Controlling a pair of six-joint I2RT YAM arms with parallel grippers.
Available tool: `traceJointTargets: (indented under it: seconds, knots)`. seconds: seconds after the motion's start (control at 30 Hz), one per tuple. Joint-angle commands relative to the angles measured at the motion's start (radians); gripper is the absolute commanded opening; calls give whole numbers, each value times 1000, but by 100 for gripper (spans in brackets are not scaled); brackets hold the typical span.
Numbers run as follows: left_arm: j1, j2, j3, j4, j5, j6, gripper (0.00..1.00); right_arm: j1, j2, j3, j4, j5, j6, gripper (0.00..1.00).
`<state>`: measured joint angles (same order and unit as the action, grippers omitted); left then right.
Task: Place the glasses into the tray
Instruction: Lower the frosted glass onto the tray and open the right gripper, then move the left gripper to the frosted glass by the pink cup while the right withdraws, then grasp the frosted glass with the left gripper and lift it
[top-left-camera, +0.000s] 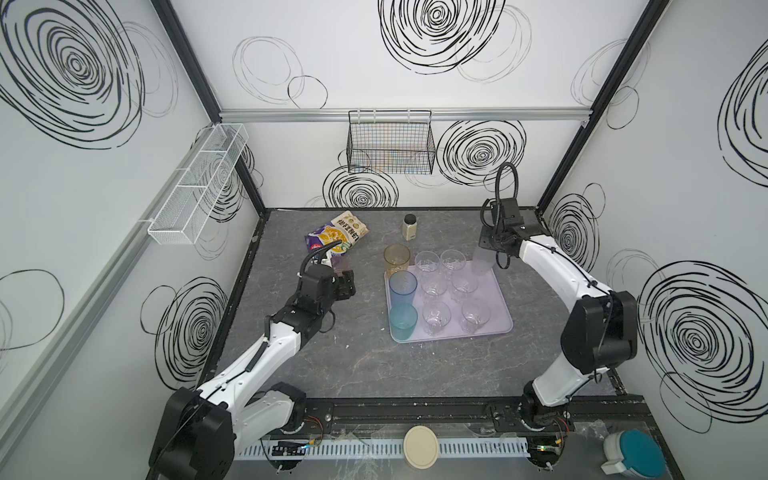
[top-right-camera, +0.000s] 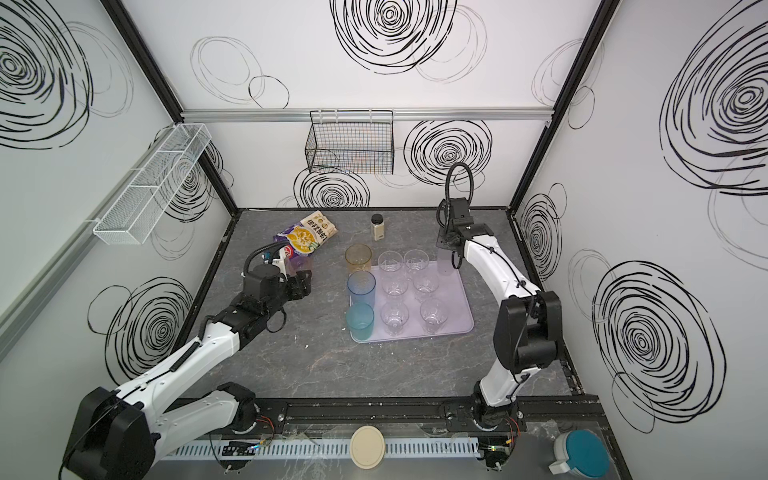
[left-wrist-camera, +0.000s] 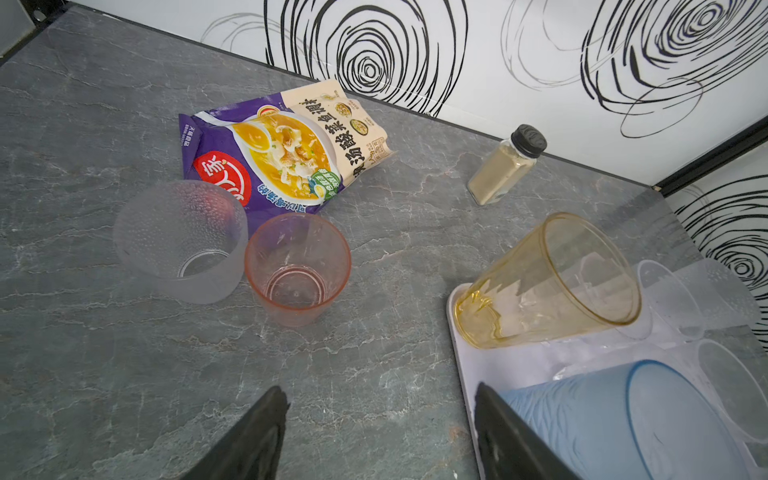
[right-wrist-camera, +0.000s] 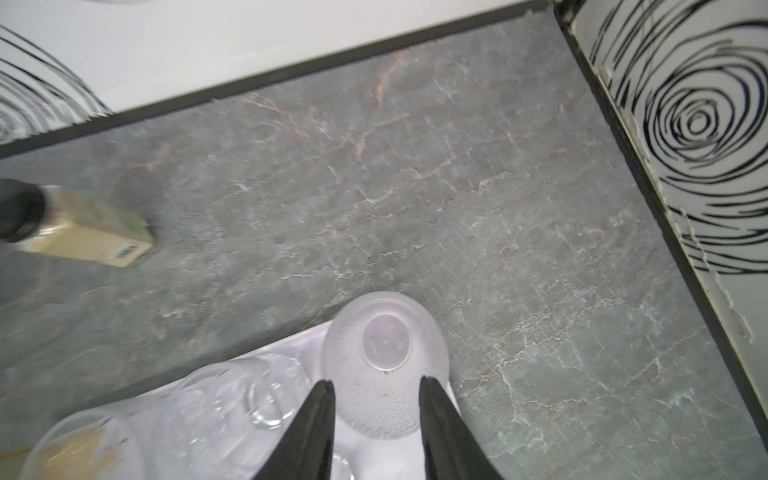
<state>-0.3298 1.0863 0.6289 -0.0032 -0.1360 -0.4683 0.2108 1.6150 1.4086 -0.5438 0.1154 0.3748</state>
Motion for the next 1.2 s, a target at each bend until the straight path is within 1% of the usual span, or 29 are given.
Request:
traceJointTargets:
  seconds: [0.0, 0.1, 0.23, 0.43, 0.5, 0.7, 0.9, 1.03, 1.1, 1.17]
  knots:
    - [36, 14, 60, 17, 11, 15, 75, 46, -86, -36, 37, -24, -27, 40]
    - [89, 26, 90, -8, 21, 28, 74, 102, -153, -86, 83, -49, -27, 40]
    - [141, 80, 158, -59, -22, 95, 74, 177, -212, -148, 127, -53, -17, 40]
    - [314, 170, 184, -63, 55, 71, 71, 246, -244, -226, 156, -81, -3, 40]
    - [338, 203, 206, -71, 48, 71, 69, 254, -253, -263, 182, -108, 5, 40]
    - [352, 314, 282, -97, -16, 105, 64, 260, -272, -320, 210, -151, 7, 41]
    - [356, 400, 320, -95, -11, 97, 60, 259, -323, -374, 247, -149, 7, 41]
    - [354, 445, 328, -85, -53, 98, 57, 259, -329, -385, 242, -148, 7, 41]
    - [349, 465, 323, -75, -95, 111, 56, 259, -337, -393, 250, -152, 13, 41]
    - [358, 486, 321, -71, -103, 108, 55, 259, -346, -399, 261, -155, 21, 41]
